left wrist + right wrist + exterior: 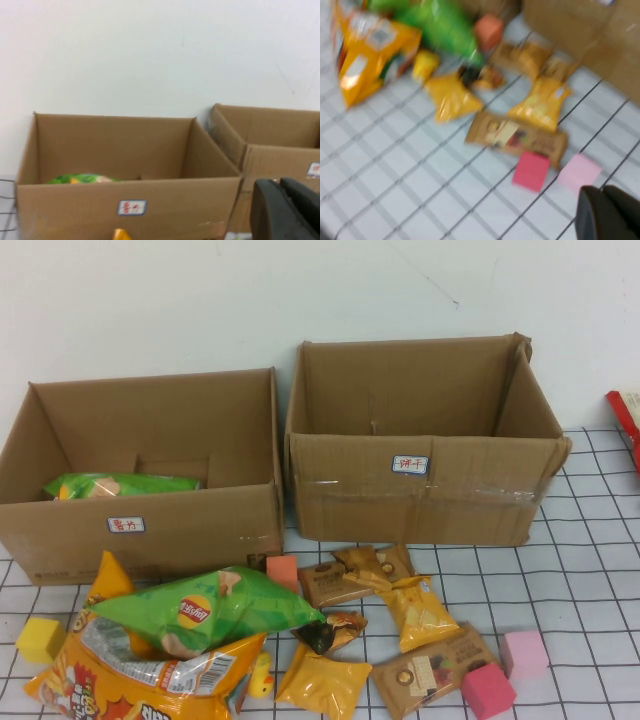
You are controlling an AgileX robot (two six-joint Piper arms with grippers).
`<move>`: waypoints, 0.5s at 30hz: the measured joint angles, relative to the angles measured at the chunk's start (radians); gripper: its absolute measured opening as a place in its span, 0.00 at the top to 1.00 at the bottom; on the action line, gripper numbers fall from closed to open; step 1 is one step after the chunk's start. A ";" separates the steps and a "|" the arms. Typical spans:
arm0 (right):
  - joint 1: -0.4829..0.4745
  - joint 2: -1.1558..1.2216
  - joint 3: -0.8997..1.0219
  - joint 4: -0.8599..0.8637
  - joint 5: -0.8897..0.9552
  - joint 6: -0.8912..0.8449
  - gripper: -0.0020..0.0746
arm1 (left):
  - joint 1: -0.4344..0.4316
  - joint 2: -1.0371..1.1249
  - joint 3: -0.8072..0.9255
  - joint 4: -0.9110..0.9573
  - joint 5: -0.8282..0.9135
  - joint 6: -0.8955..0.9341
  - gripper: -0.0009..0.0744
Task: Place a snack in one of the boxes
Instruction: Pick up the biscuit
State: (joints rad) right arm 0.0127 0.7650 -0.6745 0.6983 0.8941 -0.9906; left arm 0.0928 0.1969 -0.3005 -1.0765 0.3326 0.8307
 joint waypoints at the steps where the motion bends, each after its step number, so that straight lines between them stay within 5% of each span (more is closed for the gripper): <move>1: 0.009 0.047 -0.042 -0.012 0.038 -0.018 0.98 | 0.000 -0.006 0.007 0.021 0.000 -0.004 0.99; 7: 0.204 0.316 -0.216 -0.089 0.136 -0.072 0.98 | 0.000 -0.014 0.037 0.079 0.004 -0.035 0.99; 15: 0.546 0.621 -0.446 -0.548 0.117 0.243 0.98 | 0.000 -0.014 0.038 0.081 0.006 -0.057 0.99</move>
State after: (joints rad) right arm 0.5584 1.3858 -1.1204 0.1498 1.0114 -0.7478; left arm 0.0928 0.1827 -0.2623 -0.9954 0.3391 0.7738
